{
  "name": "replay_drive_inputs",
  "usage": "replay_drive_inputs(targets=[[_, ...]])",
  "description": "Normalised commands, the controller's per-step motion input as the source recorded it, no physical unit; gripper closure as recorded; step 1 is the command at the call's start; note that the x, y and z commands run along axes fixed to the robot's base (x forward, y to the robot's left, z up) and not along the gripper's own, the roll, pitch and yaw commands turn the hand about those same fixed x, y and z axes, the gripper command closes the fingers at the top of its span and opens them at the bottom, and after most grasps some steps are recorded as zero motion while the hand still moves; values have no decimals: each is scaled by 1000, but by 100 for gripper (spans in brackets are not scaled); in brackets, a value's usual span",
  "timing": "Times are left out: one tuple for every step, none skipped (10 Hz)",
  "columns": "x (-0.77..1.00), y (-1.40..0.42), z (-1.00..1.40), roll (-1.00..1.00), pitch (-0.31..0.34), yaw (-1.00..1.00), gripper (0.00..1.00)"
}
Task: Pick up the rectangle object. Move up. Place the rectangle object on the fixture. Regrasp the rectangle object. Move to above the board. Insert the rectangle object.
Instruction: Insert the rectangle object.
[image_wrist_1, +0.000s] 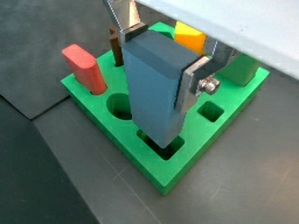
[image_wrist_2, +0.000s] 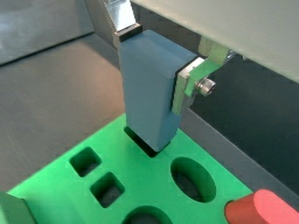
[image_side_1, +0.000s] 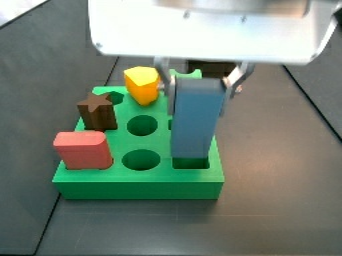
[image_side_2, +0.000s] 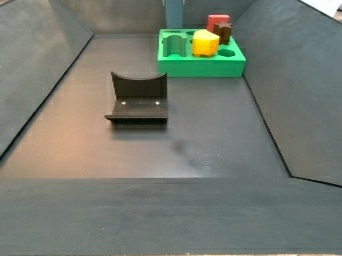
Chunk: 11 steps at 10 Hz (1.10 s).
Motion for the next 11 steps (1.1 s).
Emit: replay_drive_inputs(targets=[[-17,-9,-206,6,0,-134,100],[-3,-14,-154,0,-1,-123,100],[0,0,-120,-3,-7,-180,100],[0,-51,-146,0,-16,-163,100],[26,-131,-117,-26,-34,-183,100],[206,-109,-89,-3,-7,-83,100],[163,-97,-189,0,-10,0,100],[226,-80,-189,0,-9,3,100],[229,0,-191,0,-1,97,100],[177,0,-163,0,0,131,100],[80,71,-174,21,0,126,100]])
